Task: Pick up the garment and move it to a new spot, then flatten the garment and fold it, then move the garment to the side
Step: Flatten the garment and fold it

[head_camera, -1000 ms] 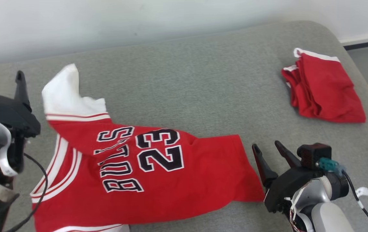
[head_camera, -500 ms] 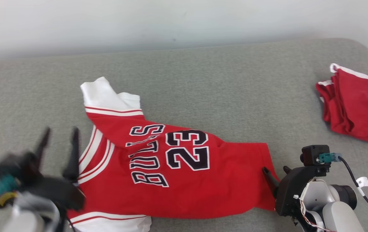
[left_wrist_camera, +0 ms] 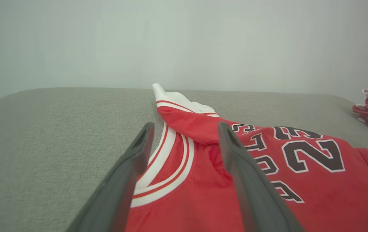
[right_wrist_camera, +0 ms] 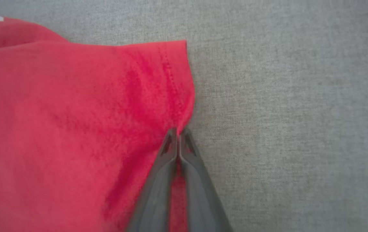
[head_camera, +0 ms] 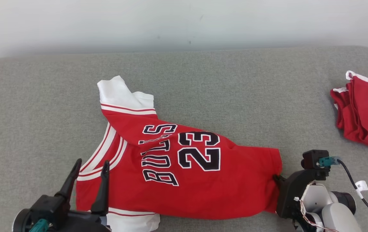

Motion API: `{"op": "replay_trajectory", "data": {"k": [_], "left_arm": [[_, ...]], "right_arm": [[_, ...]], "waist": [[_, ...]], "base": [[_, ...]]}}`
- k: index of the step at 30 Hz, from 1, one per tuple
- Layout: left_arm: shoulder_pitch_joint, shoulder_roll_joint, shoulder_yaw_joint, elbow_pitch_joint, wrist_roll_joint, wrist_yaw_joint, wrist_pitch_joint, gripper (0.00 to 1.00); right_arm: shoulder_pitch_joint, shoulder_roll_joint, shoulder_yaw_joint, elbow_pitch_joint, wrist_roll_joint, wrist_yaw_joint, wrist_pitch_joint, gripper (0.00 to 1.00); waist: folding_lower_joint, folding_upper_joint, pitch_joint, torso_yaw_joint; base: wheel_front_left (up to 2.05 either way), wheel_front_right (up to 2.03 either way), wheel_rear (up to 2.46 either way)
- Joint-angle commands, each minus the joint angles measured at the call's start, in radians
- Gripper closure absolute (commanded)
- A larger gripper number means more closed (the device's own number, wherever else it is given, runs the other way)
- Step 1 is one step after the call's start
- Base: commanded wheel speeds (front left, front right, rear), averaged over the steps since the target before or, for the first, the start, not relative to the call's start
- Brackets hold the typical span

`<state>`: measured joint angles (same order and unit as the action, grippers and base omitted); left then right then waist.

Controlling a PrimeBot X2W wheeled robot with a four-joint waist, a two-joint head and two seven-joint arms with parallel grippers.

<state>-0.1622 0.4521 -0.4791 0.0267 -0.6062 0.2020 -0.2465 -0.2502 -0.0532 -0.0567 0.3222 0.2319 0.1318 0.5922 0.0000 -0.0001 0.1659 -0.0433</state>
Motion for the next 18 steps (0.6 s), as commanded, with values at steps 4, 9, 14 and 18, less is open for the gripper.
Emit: {"op": "replay_trajectory", "data": {"k": [4, 9, 14, 18], "left_arm": [[0.034, -0.013, 0.015, -0.016, 0.001, 0.016, -0.011, 0.0], [0.042, -0.022, 0.018, -0.013, -0.007, 0.012, -0.015, 0.0], [0.041, -0.03, 0.021, -0.001, -0.012, 0.002, -0.017, 0.0], [0.035, -0.038, 0.025, 0.007, -0.013, -0.004, -0.017, 0.0]], "right_arm": [[-0.036, 0.004, -0.002, 0.003, -0.047, -0.002, -0.04, 1.0], [-0.084, 0.003, -0.009, -0.017, -0.1, -0.002, -0.086, 1.0], [-0.14, 0.003, -0.03, -0.062, -0.132, -0.002, -0.155, 1.0], [-0.189, -0.001, -0.041, -0.075, -0.154, -0.002, -0.176, 1.0]], "waist": [[0.0, 0.0001, -0.001, 0.01], [0.0, 0.0001, 0.0, 0.023], [0.0, 0.0001, -0.004, 0.03], [0.0, 0.0001, -0.006, 0.032]], "base": [[0.0, 0.0, 0.0], [0.0, 0.0, 0.0], [0.0, 0.0, 0.0], [0.0, 0.0, 0.0]]}}
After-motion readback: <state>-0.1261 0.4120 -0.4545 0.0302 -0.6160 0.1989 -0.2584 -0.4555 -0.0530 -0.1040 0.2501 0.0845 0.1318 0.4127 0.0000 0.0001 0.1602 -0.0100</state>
